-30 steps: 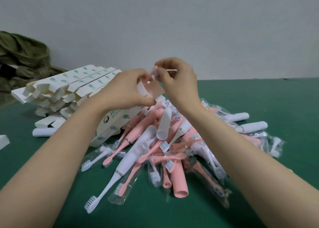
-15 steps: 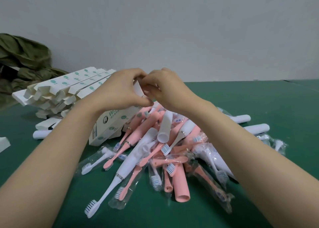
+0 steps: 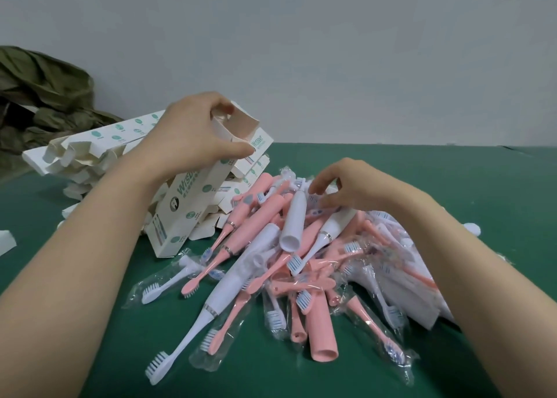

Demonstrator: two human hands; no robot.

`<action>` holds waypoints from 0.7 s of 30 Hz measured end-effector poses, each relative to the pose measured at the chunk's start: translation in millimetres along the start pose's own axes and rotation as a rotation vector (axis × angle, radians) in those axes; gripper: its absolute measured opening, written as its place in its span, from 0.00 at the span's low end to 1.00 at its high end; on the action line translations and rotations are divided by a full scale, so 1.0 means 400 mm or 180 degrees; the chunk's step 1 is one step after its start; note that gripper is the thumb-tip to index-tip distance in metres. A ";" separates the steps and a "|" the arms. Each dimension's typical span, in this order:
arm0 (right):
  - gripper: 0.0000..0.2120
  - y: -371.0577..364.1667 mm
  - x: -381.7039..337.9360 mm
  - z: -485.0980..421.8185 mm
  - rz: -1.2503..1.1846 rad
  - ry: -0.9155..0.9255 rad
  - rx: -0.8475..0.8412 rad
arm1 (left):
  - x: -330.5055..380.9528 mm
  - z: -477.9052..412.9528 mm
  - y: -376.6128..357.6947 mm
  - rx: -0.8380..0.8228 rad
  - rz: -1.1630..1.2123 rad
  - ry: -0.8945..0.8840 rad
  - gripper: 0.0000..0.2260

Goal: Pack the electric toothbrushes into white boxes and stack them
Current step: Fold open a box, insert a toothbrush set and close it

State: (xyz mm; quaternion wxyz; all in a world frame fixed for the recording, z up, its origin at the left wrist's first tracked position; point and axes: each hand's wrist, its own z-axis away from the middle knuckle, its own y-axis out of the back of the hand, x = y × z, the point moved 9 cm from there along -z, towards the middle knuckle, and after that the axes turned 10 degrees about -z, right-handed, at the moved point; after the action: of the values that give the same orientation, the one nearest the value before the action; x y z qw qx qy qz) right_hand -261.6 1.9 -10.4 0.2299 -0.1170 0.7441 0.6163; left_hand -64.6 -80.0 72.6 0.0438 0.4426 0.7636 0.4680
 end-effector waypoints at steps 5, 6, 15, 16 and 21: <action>0.05 -0.029 -0.035 -0.023 0.0095 0.0246 0.0279 | 0.005 0.001 0.001 0.0001 -0.0038 -0.0028 0.21; 0.04 -0.034 -0.036 -0.021 -0.0001 0.0263 0.0361 | 0.006 0.002 0.001 -0.0008 -0.0041 -0.0038 0.21; 0.09 -0.075 -0.081 -0.001 -0.0203 0.0543 -0.0193 | 0.011 0.001 -0.009 -0.0059 0.0003 -0.0080 0.22; 0.09 -0.069 -0.084 -0.009 -0.0235 0.0537 -0.0129 | 0.012 0.001 -0.011 -0.0059 0.0001 -0.0083 0.22; 0.09 -0.010 -0.107 -0.084 0.0004 0.0521 0.0570 | 0.015 -0.002 -0.009 -0.0061 0.0000 -0.0111 0.22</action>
State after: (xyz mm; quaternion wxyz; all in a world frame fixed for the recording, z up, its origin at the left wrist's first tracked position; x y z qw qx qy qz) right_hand -229.3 -36.3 11.6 0.1775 -0.1454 0.8125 0.5359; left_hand -70.9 -76.9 72.3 0.0613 0.4502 0.7582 0.4676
